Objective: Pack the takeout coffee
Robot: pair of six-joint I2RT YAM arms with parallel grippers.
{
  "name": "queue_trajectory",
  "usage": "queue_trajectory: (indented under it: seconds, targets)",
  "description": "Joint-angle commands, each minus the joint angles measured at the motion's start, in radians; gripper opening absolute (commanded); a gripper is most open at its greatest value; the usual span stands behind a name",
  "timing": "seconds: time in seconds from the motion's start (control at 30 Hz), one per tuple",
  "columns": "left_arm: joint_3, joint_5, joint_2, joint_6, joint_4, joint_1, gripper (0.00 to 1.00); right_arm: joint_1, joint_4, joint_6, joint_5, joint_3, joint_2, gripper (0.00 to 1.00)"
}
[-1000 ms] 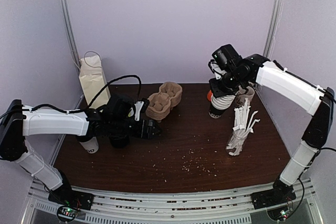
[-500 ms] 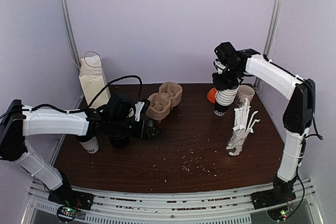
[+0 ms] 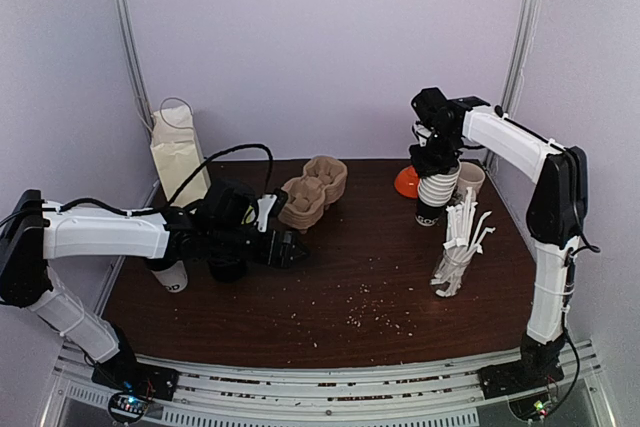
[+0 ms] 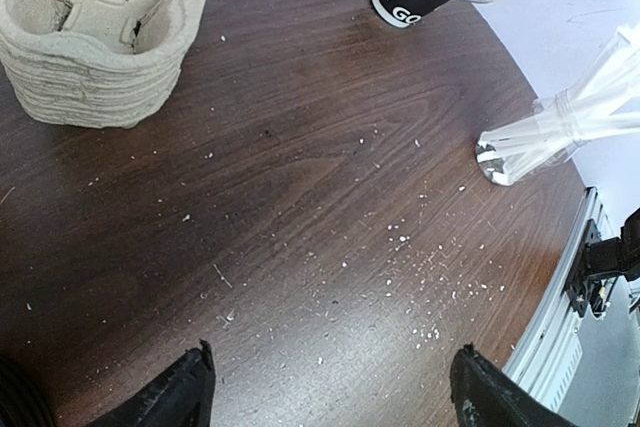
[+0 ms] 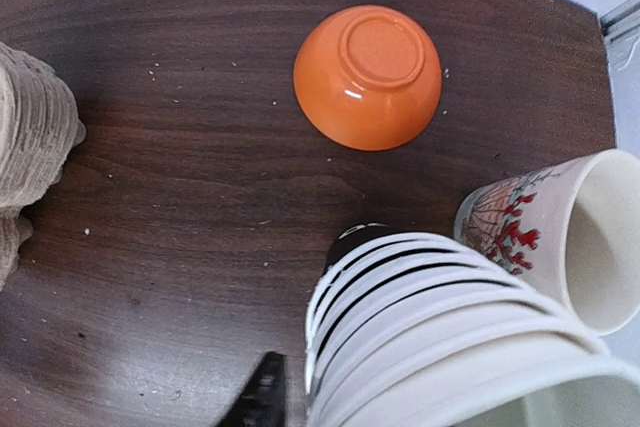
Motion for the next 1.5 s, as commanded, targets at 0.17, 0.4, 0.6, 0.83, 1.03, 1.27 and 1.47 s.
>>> queue_trajectory:
  seconds: [0.17,0.4,0.6,0.83,1.03,1.27,1.47]
  targets:
    - [0.022,0.015,0.021,0.031,0.022,-0.005,0.84,-0.021,-0.013,-0.005,-0.013,0.054,-0.013,0.62]
    - [0.024,0.014,0.021,0.027,0.016,-0.005,0.84,-0.021,-0.013,0.011,-0.023,0.11,-0.053,0.76]
    - [0.024,-0.009,-0.017,0.028,0.009,-0.005,0.94,-0.019,-0.014,0.032,-0.067,0.134,-0.15,0.92]
    - [0.035,-0.147,-0.09,0.05,-0.056,-0.005,0.98,0.084,0.07,0.049,-0.096,0.068,-0.354,0.95]
    - [0.088,-0.257,-0.176,0.124,-0.093,0.026,0.98,0.426,0.309,0.073,0.028,-0.2,-0.527,0.94]
    - [0.227,-0.193,-0.087,0.141,-0.148,0.196,0.98,0.561,0.717,0.173,0.061,-0.656,-0.634,0.92]
    - [0.306,-0.128,0.016,0.138,-0.123,0.294,0.98,0.577,0.867,0.255,0.023,-0.843,-0.613,0.9]
